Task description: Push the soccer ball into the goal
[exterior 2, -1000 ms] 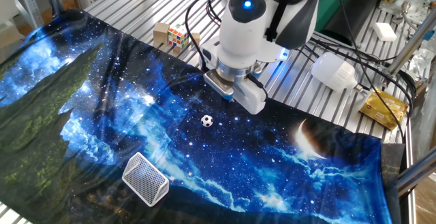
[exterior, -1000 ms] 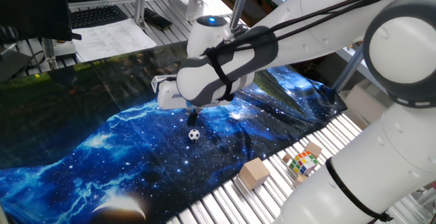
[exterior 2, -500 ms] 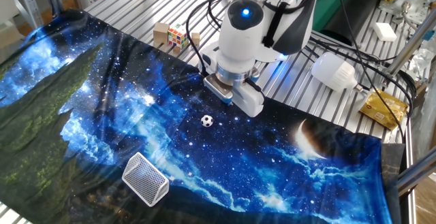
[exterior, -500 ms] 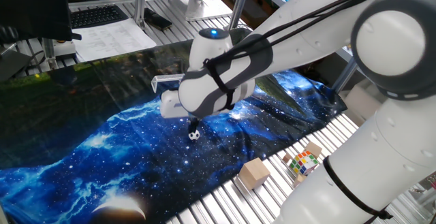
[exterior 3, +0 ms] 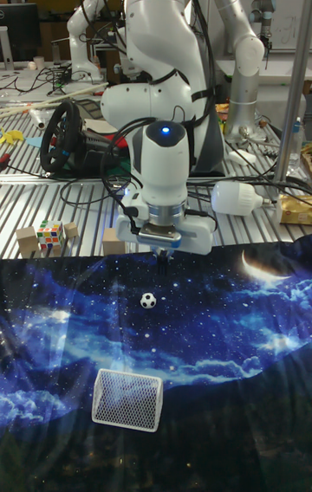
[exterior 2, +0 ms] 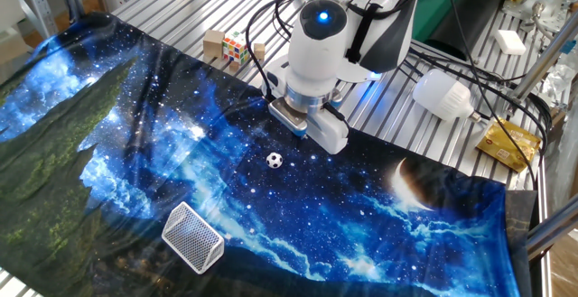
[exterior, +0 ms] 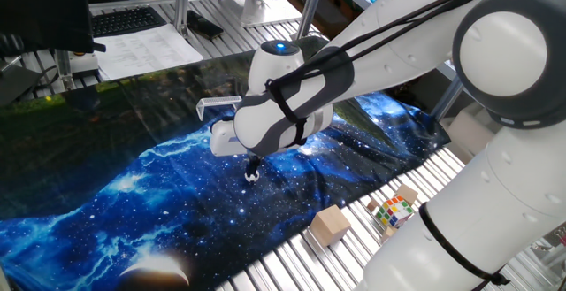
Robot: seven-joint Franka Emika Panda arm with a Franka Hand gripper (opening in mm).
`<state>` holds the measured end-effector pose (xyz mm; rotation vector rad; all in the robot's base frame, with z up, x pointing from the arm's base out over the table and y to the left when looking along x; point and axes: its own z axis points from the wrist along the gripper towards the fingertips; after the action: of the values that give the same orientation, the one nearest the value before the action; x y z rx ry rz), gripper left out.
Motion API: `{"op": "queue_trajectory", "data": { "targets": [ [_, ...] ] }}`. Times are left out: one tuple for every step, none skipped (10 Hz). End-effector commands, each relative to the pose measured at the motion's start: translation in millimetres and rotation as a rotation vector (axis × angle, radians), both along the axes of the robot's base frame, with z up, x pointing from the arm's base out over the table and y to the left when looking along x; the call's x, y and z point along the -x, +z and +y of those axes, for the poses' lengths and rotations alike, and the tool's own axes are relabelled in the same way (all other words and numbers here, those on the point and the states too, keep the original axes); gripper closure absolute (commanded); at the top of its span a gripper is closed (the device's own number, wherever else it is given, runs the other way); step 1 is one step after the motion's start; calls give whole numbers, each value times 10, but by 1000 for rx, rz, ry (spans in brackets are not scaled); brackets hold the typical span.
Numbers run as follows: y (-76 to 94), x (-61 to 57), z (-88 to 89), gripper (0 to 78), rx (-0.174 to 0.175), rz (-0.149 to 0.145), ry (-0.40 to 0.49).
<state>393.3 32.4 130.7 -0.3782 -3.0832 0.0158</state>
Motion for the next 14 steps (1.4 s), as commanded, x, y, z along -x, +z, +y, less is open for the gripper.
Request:
{"op": "queue_trajectory", "data": {
  "targets": [
    [1,10,-2,776,5,-2,5],
    [1,10,-2,776,-2,9,4],
    [1,10,-2,776,-2,19,-1],
    [1,10,-2,776,4,27,-14],
    [1,10,-2,776,5,28,-15],
    [1,10,-2,776,4,40,-18],
    [1,10,-2,776,3,43,-9],
    [1,10,-2,776,3,44,-4],
    [1,10,-2,776,2,47,23],
    [1,10,-2,776,6,46,20],
    [1,10,-2,776,6,46,19],
    [-2,9,-4,776,4,52,20],
    [-4,8,-5,776,4,53,20],
    [-31,-3,-33,776,9,51,35]
  ]
}}
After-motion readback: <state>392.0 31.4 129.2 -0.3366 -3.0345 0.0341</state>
